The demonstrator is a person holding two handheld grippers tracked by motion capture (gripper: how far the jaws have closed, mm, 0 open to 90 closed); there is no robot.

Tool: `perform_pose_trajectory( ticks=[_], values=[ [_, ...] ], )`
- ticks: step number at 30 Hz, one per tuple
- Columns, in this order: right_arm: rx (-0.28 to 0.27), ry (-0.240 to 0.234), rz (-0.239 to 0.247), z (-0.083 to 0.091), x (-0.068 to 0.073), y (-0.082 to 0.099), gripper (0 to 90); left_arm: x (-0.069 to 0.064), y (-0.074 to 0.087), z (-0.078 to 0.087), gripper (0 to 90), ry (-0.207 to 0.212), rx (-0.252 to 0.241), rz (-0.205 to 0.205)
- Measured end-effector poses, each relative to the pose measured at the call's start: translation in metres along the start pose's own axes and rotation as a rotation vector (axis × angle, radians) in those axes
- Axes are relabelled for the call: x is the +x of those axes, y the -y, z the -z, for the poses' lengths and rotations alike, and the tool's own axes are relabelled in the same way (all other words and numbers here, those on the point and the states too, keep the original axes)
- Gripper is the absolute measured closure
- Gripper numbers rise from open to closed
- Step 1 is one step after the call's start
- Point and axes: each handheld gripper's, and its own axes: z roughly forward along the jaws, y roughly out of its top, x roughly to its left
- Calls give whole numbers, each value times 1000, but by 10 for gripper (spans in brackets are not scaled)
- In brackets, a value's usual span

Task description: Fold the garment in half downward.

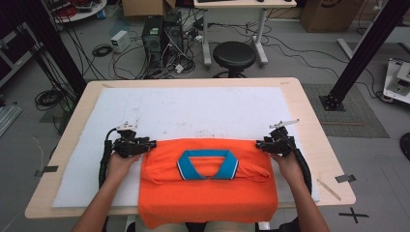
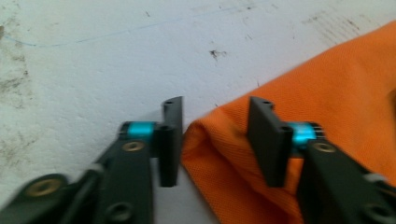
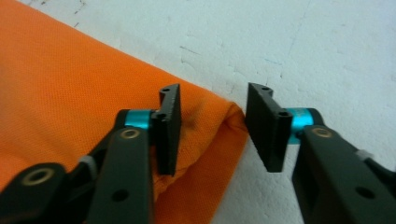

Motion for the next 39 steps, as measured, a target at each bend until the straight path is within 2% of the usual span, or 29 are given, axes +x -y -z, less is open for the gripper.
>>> perform_pose_trajectory(
  ticks=[2, 4, 8, 10, 14, 19, 20, 24, 28, 31, 33, 34, 35, 36, 38, 39],
  values=[
    [15, -11, 25, 1, 1, -1, 798, -2, 0, 0, 790, -7, -5, -17],
    [16, -14, 38, 3, 1, -2, 816, -5, -2, 0, 796, -21, -28, -30],
    [-13, -4, 50, 3, -3, -8, 839, -1, -7, 1, 802, -18, -75, 9],
    [-26, 9, 52, 3, -5, -13, 881, 0, -15, 1, 802, -32, -79, 4],
    [-34, 47, 57, 3, -7, -28, 883, -1, -35, -3, 802, -67, -104, 4],
    [-70, 74, 28, 1, -15, -46, 885, 2, -53, -11, 802, -97, -131, 18],
    [-75, 82, 26, 1, -17, -50, 885, 3, -55, -13, 802, -100, -151, 28],
    [-105, 109, 0, -3, -24, -65, 885, 8, -62, -22, 802, -113, -159, 58],
    [-129, 147, -4, -8, -28, -76, 885, 14, -72, -27, 802, -114, -203, 83],
    [-142, 162, -33, -13, -30, -81, 884, 18, -77, -33, 798, -121, -193, 78],
    [-138, 157, -43, -18, -32, -80, 881, 18, -75, -37, 766, -126, -180, 84],
    [-133, 159, -47, -20, -31, -80, 871, 18, -73, -38, 715, -129, -175, 87],
    [-133, 153, -47, -22, -31, -79, 834, 19, -71, -38, 637, -127, -171, 94],
    [-136, 126, -58, -22, -31, -77, 764, 18, -69, -37, 568, -117, -171, 96],
    [-146, 105, -61, -20, -30, -75, 656, 15, -66, -34, 482, -117, -165, 73],
    [-154, 88, -59, -18, -28, -74, 649, 12, -64, -32, 461, -104, -160, 58]
  ],
)
